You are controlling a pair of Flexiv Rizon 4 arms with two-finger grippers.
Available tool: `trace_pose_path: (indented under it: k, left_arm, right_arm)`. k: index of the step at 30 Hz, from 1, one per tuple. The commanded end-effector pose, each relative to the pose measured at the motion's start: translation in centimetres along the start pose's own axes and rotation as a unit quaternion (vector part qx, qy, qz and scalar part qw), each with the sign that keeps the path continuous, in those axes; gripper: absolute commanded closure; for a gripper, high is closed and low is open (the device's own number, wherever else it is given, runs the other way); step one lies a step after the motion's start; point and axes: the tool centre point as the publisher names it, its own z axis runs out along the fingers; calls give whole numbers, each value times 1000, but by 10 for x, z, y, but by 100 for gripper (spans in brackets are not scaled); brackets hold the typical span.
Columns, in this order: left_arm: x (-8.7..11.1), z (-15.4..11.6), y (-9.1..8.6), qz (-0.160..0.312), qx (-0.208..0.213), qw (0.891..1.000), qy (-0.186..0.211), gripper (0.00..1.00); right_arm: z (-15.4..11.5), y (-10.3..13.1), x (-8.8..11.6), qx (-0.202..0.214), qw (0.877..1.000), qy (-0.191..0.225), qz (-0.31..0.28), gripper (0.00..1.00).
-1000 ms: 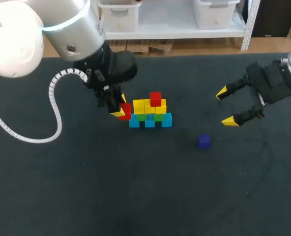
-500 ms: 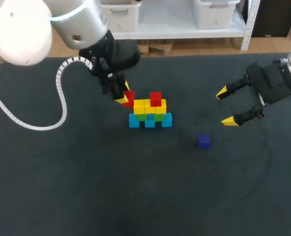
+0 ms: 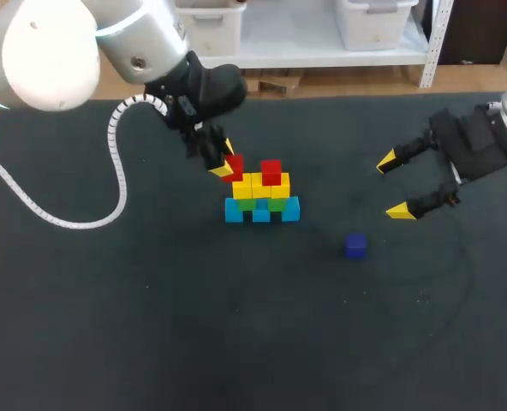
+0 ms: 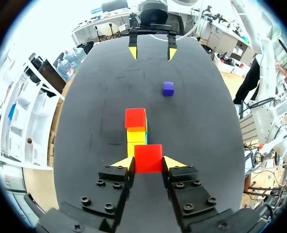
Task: Place the blue cubes, place green cubes on the blue cubes, place the yellow cubes on the green cubes, then place the red cubes on the yellow cubes, and place purple cube on the red cubes.
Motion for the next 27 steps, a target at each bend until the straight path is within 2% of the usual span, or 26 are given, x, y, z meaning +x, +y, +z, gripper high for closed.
trace_pose_path:
  k: [1,9,27]
  left_arm:
    - [-2,4,6,3,7,1000,-1,100]
    - [-11,10,9,14,13,1000,3,100]
    - [-17,17,12,18,16,1000,8,100]
  right_arm:
    - [1,-1,0,0,1000,-1,-1,0]
    - [1,-1,0,0,1000,-1,-1,0]
    - [1,-1,0,0,1000,-1,-1,0]
